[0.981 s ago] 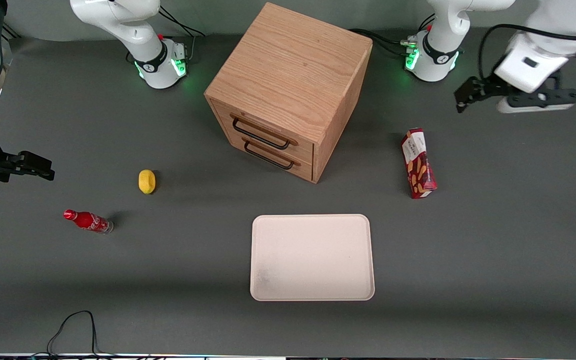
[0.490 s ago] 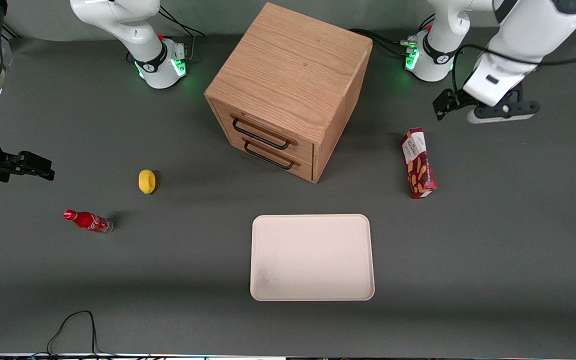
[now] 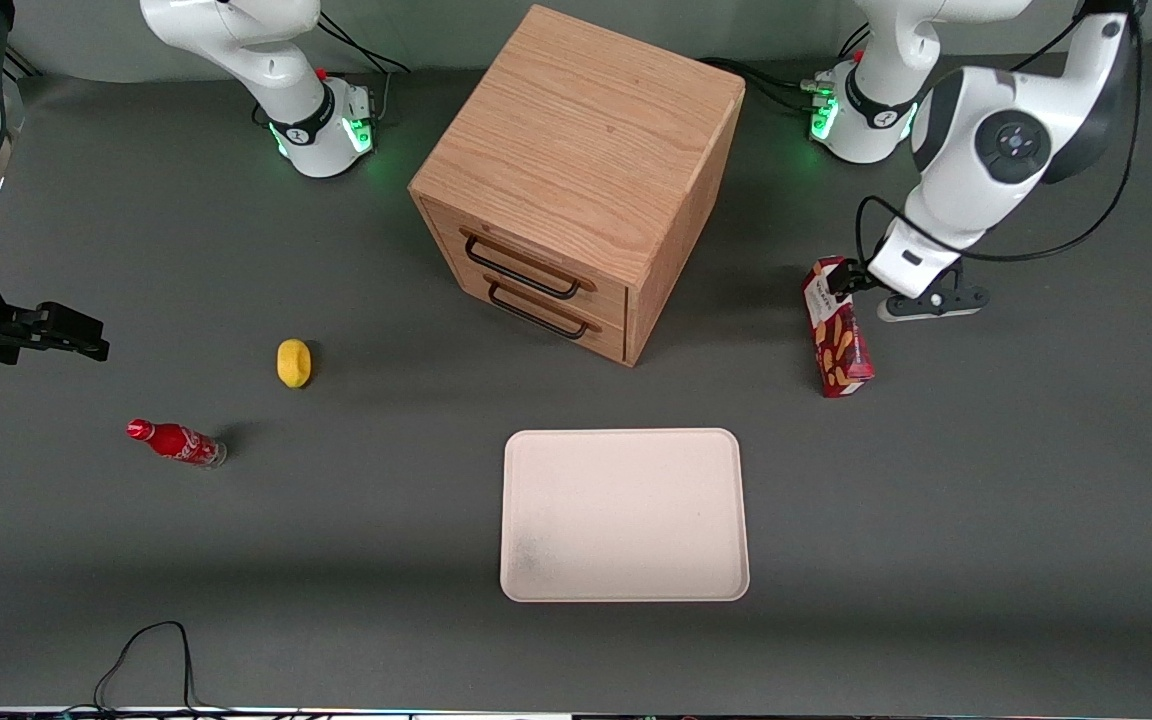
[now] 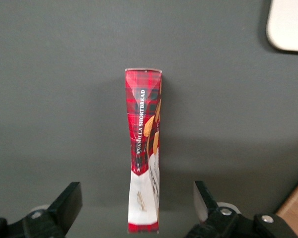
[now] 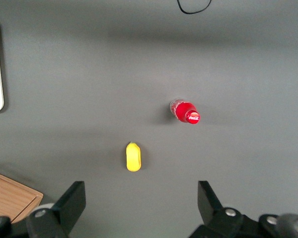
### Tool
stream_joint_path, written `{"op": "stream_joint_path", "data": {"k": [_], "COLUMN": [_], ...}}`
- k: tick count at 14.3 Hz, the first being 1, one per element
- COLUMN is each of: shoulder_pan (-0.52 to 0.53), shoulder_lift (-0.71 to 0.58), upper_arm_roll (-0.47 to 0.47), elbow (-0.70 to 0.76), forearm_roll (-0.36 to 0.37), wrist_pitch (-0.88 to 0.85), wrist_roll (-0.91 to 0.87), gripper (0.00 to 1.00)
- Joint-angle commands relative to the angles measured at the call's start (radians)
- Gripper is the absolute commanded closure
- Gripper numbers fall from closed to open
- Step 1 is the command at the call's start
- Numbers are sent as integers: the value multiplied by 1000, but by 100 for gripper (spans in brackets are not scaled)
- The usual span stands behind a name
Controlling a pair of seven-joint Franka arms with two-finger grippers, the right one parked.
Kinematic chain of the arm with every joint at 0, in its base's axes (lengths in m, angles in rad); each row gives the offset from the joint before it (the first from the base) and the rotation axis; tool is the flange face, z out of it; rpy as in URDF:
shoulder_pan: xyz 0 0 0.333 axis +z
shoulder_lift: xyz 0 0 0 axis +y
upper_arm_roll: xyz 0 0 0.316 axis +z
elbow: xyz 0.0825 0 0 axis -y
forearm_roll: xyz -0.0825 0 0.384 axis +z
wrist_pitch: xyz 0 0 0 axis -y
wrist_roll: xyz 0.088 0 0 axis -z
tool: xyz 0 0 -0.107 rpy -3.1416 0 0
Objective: Place red cookie box on tray
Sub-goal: 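Move the open left gripper over the upright red cookie box, then lower the left gripper around the box and close on it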
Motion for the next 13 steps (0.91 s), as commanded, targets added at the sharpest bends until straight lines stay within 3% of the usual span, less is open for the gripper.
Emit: {"op": "stream_joint_path", "data": {"k": [1, 7, 11, 13], "shoulder_pan": [-7, -17, -18, -17], "shoulder_lift": [48, 186, 211, 219], "upper_arm_roll": [5, 3, 3, 3], "elbow": [-35, -35, -35, -35], "forearm_roll": [-4, 7, 12, 12], "wrist_pitch": [88, 220, 234, 234], "wrist_roll": [-3, 9, 79, 83], "gripper": [0, 0, 0, 12]}}
